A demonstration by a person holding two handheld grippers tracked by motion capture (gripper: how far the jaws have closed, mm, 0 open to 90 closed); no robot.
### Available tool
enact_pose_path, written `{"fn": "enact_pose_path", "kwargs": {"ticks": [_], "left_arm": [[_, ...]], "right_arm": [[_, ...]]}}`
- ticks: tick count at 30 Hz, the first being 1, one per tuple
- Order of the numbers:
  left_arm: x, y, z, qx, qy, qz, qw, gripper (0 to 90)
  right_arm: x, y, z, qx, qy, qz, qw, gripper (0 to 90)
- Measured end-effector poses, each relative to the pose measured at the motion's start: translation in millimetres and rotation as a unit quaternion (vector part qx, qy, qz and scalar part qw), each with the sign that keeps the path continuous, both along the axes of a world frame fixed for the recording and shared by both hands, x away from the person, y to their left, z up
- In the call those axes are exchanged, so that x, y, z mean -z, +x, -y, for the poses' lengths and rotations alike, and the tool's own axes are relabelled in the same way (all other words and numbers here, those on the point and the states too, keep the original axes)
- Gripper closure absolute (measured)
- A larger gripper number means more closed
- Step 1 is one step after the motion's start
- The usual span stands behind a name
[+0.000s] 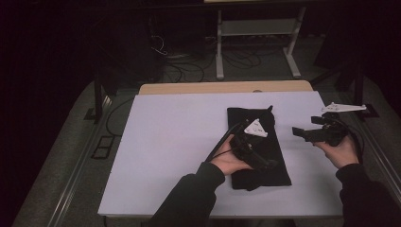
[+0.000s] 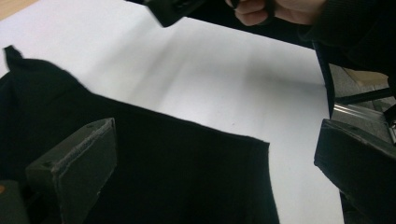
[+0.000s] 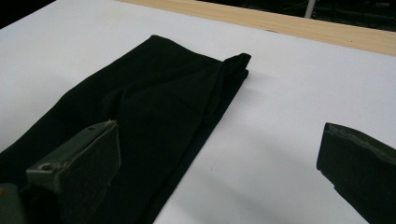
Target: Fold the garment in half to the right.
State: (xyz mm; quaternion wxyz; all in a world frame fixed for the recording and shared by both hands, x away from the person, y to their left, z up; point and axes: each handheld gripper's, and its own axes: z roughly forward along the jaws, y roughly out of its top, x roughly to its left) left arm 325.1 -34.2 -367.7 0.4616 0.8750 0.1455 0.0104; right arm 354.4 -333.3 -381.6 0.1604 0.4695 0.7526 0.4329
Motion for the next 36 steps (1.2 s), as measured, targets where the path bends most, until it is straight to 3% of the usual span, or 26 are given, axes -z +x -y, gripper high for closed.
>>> {"fn": "enact_pose_path", "kwargs": {"ticks": [18,36], "left_arm": [[-0.9,4.9,-39.9,-0.032,-0.008,0.004,0.9994,0.0],[2.2,4.9,-77.7,-0.059,-0.008,0.006,0.9982,0.0]], "right_arm": [[-0.8,-20.5,-2.7,-0.014,0.003,0.006,0.9999,0.0],[8.2,-40.9,0.6,-0.016,0.003,0.006,0.9999,0.0]]}}
